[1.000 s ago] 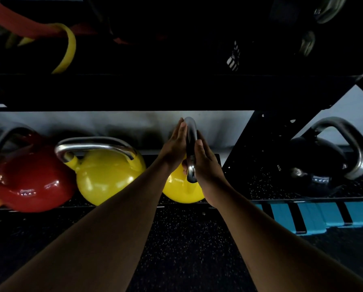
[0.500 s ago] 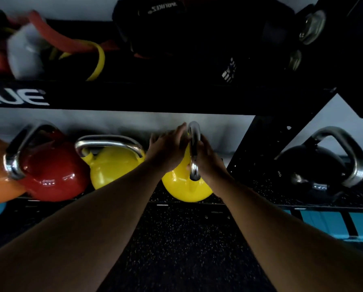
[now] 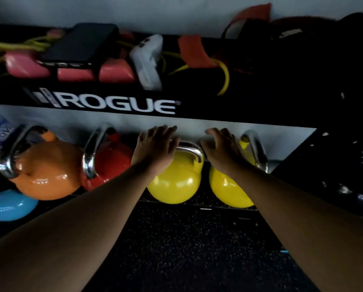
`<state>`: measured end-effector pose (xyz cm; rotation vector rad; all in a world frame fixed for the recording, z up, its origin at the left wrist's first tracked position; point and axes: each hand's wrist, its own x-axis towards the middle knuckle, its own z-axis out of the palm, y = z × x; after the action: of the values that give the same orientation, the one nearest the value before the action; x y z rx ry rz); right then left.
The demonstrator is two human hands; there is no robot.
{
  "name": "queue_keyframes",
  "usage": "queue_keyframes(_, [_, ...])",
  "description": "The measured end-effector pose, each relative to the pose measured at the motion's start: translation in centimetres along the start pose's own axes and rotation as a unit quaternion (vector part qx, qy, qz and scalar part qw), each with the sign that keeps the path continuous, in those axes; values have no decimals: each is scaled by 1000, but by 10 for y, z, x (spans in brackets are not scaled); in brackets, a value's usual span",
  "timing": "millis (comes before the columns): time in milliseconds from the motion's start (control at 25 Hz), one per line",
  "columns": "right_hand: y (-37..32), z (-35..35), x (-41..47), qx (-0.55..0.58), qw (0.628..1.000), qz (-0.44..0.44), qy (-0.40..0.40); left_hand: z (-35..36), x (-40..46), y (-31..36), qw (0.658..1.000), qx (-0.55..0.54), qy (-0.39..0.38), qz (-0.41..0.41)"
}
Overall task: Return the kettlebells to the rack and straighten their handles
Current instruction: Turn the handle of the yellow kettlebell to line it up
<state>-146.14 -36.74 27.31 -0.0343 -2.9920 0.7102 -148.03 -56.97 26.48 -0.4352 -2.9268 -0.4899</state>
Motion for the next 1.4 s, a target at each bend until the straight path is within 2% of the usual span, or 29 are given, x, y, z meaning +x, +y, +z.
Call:
queue_keyframes(120, [-30, 27, 5, 16, 998, 6, -57, -5, -10, -30, 999, -44, -11, -28])
queue_keyframes(200, [-34, 43, 7, 24, 997, 26, -75, 7, -16, -38, 990, -101, -40, -92])
queue_keyframes(320, [-30, 57, 8, 79, 995, 43, -52, 27, -29, -29, 948, -228, -78, -208])
queue_keyframes(440, [-30, 61, 7, 102, 992, 62, -31, 33, -18, -14, 918, -283, -80, -267])
queue_keyframes(600, [-46, 72, -20, 119, 982, 122, 82, 31, 6, -30, 905, -369, -87, -194])
queue_keyframes(680, [-42, 67, -31, 146, 979, 134, 46, 41, -2, -23, 894, -397, -61, -201])
queue_keyframes(800, [-35, 60, -26, 289, 947, 140, -22, 58, -12, -8, 839, -487, -27, -242])
queue_keyframes(1000, [-52, 88, -21, 371, 915, 156, 25, 54, 19, -14, 792, -571, -60, -209])
queue_keyframes(1160, [-55, 86, -30, 429, 886, 156, 81, 66, 22, -13, 794, -577, -88, -170])
queue_keyframes(1400, [-80, 89, -21, 568, 800, 190, 36, 73, 46, -29, 803, -560, -107, -175])
